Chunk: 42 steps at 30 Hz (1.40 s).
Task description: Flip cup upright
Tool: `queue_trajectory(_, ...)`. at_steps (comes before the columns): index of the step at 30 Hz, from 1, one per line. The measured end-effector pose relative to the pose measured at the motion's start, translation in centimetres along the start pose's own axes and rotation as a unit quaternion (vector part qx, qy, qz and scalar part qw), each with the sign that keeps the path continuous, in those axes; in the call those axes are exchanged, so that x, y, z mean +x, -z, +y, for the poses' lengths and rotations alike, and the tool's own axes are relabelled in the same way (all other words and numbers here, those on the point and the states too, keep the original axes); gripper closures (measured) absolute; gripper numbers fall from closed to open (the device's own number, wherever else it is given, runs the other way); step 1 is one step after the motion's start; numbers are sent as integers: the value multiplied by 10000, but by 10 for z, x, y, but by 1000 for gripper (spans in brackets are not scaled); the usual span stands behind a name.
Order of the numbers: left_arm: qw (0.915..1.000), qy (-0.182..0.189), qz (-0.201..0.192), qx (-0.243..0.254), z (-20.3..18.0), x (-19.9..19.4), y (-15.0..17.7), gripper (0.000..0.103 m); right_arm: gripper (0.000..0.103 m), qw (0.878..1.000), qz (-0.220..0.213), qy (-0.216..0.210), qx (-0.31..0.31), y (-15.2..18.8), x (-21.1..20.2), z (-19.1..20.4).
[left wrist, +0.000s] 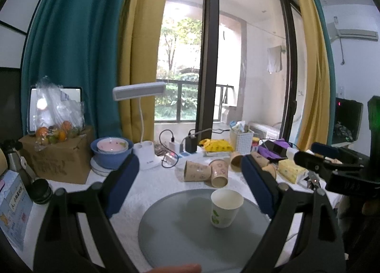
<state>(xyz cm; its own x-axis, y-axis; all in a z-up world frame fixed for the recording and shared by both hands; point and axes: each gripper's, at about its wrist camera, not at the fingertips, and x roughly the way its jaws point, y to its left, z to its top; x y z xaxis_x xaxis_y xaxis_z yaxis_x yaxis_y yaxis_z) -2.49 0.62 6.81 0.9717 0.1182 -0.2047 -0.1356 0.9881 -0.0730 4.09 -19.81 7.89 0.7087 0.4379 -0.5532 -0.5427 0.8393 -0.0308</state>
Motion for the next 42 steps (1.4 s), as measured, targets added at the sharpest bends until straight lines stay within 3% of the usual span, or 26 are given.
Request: queue_trajectory(42,9998,158,119,-33,-4,4,8,14,21,9999,128,-74,-36,7,7,6)
